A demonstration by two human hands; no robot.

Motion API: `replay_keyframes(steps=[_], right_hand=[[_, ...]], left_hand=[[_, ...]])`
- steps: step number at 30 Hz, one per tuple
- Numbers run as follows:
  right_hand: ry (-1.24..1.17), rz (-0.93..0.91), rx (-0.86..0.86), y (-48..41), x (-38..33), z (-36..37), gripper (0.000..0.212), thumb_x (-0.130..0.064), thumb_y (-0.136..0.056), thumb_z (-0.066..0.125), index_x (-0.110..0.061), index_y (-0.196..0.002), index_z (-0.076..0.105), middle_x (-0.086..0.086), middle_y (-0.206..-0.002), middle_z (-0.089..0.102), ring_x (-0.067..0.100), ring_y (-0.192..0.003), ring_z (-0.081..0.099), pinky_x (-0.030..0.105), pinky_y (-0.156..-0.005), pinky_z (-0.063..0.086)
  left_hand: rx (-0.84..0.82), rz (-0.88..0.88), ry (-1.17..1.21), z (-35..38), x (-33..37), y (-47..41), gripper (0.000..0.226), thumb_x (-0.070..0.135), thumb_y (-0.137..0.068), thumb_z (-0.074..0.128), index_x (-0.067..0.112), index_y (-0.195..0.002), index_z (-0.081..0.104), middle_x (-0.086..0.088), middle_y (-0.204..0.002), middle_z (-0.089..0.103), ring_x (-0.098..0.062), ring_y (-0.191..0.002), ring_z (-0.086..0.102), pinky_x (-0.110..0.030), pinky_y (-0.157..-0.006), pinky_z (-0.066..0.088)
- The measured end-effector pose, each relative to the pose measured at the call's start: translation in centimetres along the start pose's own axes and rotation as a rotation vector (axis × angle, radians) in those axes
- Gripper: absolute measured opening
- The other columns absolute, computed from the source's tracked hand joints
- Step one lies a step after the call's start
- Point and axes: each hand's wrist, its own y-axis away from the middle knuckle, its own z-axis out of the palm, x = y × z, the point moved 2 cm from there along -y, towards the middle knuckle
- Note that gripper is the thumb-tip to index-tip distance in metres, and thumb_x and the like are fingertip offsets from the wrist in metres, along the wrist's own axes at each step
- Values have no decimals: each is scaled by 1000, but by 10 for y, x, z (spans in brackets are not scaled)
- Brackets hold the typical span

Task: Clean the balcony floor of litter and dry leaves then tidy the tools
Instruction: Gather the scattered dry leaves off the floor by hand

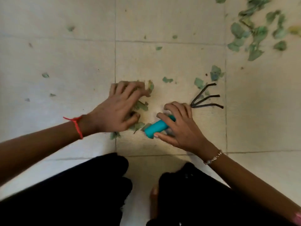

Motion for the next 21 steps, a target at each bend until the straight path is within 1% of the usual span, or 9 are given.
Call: replay_keyframes(steps=[2,5,7,9,11,14,16,18,21], right_hand=[[-24,-14,24,2,3,1,51,-59,-91,32,-16,-110,50,10,-110,49,26,-106,42,38,-88,27],[-50,0,99,-2,10,-1,52,-58,-93,28,-14,-100,55,8,-98,55,22,-99,42,35,-83,26],[-60,41,180,-5,14,-7,52,-56,-92,29,-13,-95,58,7,-93,55,21,-94,41,32,-81,24],[-80,107,237,-2,18,-17,53,-54,-93,30,-10,-90,60,7,-90,54,20,-91,39,30,-80,21],[-76,182,235,10,22,-28,52,-52,-93,31,-8,-88,60,7,-88,54,19,-90,38,28,-78,18],[-42,283,157,43,32,-33,45,-47,-91,37,-8,-87,59,7,-87,54,18,-89,36,27,-77,16],[-4,326,95,70,38,-32,46,-49,-92,34,-9,-87,57,6,-89,52,18,-91,36,27,-79,15],[24,350,55,89,43,-32,53,-54,-95,26,-10,-91,55,6,-93,51,18,-94,37,26,-81,14],[49,369,86,106,39,-41,49,-51,-98,24,-11,-110,51,13,-110,51,23,-110,40,32,-91,22]], left_hand=[[-11,-37,39,1,-8,0,55,41,-76,46,17,-124,35,-2,-128,31,-23,-109,30,-32,-87,22],[-38,-56,80,3,-14,-4,54,44,-77,43,21,-124,34,2,-127,30,-19,-110,28,-34,-87,22],[-36,-31,61,5,-15,-7,52,47,-79,42,23,-124,34,3,-127,30,-18,-112,28,-28,-86,19],[1,-14,51,-1,-12,-6,50,48,-82,41,23,-125,35,2,-127,31,-17,-112,28,-29,-86,20],[31,-52,76,-10,-3,2,50,48,-83,41,21,-125,38,2,-127,32,-14,-110,26,-34,-87,24],[25,-84,106,-12,16,18,50,47,-83,40,20,-125,39,1,-127,33,-8,-108,21,-34,-87,25],[-30,-30,77,-4,27,28,48,47,-84,41,22,-125,38,0,-127,33,-12,-111,25,-33,-87,23],[-90,32,52,7,35,34,46,46,-86,39,23,-125,36,0,-128,33,-15,-115,27,-31,-88,21],[-115,80,29,11,43,36,44,46,-87,36,25,-125,33,-1,-128,32,-17,-117,28,-33,-91,21]])
